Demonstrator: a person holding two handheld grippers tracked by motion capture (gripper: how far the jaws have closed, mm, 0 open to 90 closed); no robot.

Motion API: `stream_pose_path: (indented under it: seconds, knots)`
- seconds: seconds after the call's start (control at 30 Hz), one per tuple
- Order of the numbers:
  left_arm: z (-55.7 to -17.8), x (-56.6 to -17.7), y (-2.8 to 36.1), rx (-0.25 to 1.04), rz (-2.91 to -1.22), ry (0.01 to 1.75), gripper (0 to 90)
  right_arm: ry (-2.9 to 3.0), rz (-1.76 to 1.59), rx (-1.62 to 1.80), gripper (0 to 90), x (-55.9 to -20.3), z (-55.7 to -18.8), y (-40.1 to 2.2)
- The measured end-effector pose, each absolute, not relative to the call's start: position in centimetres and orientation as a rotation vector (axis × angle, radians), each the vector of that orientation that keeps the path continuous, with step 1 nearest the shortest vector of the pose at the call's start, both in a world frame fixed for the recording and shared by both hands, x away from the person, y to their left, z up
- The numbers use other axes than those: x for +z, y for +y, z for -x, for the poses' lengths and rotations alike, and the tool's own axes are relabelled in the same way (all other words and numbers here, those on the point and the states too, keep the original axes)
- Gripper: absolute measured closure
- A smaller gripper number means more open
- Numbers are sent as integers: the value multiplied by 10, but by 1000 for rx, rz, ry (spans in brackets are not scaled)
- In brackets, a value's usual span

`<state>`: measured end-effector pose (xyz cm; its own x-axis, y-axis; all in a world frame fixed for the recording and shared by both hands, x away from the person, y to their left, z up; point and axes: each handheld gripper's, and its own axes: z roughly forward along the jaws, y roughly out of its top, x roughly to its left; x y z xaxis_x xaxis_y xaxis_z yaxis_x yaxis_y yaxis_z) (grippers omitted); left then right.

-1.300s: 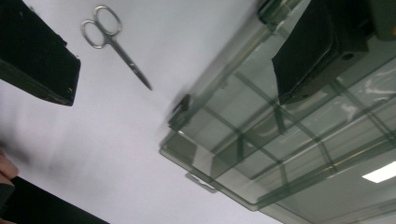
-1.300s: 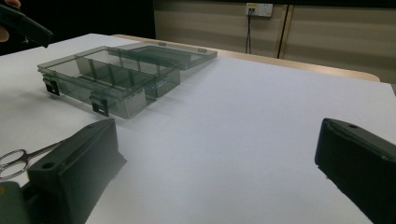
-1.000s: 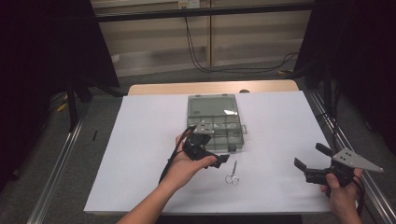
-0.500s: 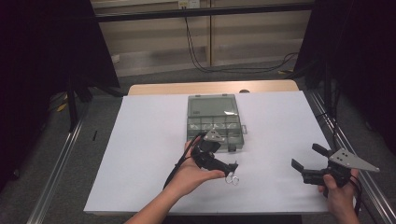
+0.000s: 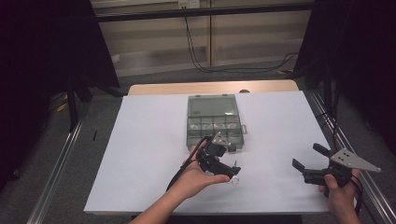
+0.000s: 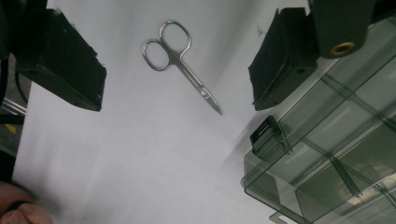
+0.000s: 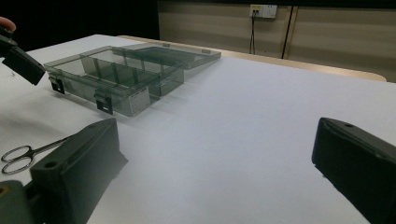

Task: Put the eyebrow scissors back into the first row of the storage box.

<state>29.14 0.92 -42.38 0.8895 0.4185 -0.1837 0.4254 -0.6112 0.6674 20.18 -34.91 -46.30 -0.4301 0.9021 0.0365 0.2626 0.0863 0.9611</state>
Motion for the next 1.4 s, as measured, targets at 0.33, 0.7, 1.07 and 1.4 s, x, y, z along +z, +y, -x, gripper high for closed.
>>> stream_pose_path:
  seconds: [0.33, 0.7, 1.07, 1.4]
  knots:
    - [-297, -436, 0, -93, -2329, 684, 385, 1766, -1157, 1367, 4, -463, -202, -349]
    - [-299, -451, -14, -73, -2414, 743, 516, 1772, -1158, 1360, 5, -464, -202, -350]
    - [-292, -457, -28, 27, -2516, 737, 647, 1773, -1159, 1352, 5, -465, -202, -350]
    - [-290, -454, -39, 94, -2610, 705, 760, 1776, -1166, 1344, 6, -465, -203, -349]
